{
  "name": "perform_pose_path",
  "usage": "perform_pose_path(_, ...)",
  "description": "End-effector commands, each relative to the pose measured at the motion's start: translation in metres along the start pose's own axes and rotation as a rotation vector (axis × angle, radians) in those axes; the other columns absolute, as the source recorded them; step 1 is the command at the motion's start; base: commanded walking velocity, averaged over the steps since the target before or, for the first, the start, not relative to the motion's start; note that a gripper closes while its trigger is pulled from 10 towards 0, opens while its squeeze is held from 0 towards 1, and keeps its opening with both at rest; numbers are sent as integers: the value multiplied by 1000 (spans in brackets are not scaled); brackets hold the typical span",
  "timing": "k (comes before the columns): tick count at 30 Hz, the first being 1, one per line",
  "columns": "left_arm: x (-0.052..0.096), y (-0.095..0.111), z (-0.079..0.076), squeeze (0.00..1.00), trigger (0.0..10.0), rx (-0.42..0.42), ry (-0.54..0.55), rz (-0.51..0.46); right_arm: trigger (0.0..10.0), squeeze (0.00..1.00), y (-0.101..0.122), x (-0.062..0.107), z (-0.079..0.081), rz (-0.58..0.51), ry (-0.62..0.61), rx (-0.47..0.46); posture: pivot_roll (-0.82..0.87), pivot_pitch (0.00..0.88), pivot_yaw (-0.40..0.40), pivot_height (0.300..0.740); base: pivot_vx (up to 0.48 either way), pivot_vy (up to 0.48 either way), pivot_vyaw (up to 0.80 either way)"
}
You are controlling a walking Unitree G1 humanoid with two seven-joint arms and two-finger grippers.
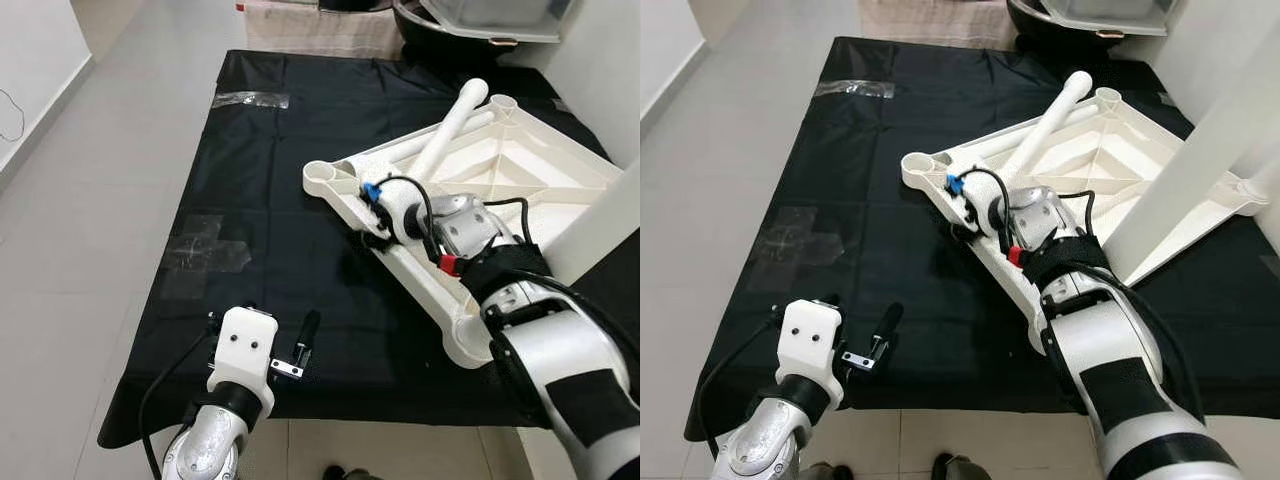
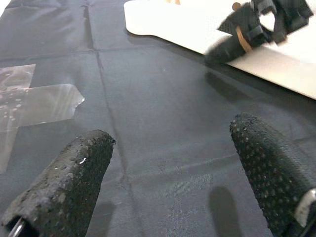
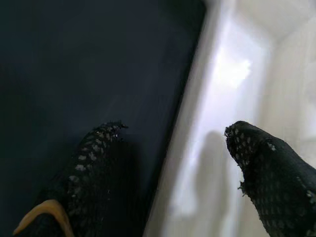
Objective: Building children table
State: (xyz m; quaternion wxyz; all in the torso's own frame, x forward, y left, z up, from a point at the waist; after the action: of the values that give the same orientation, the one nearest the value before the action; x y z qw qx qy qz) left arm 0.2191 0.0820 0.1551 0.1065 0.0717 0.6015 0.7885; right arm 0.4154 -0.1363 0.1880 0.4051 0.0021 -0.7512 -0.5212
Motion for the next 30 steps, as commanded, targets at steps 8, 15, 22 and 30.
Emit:
perform_pose_path(8, 2, -1, -4, 0, 10000, 11, -4, 7, 3765, 0, -17, -4, 5, 103, 46, 36, 34, 175, -118, 740, 0, 0, 0)
perform_pose_path(15, 2, -1, -3, 0, 10000, 13, 1, 3, 0, 0, -13, -3, 7, 94, 67, 61, 35, 183, -125, 740, 0, 0, 0)
perform_pose_path(22, 1, 0, -2, 0, 10000, 14, 6, 3, 0, 0, -9, -2, 9, 77, 78, 74, 31, 186, -121, 740, 0, 0, 0)
perform_pose_path(30, 0, -1, -2, 0, 10000, 10, 2, 1, 0, 0, -10, 0, 13, 76, 127, 88, 31, 192, -114, 740, 0, 0, 0)
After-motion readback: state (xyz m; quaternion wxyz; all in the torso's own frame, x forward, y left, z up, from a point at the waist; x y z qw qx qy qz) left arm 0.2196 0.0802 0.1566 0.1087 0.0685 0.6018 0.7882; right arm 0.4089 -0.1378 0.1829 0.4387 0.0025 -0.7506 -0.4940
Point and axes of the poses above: a point about 5 cm out from each wrist's last joint towards the gripper, its own x axis pointing back from the gripper into the wrist, its own y axis along the axis of the wrist's last joint, z = x × y, the point moved 2 cm from there along -x, pointing out of the wrist towards the gripper, and after that the axes turned 14 degrees about -x, right-handed, at the moved point
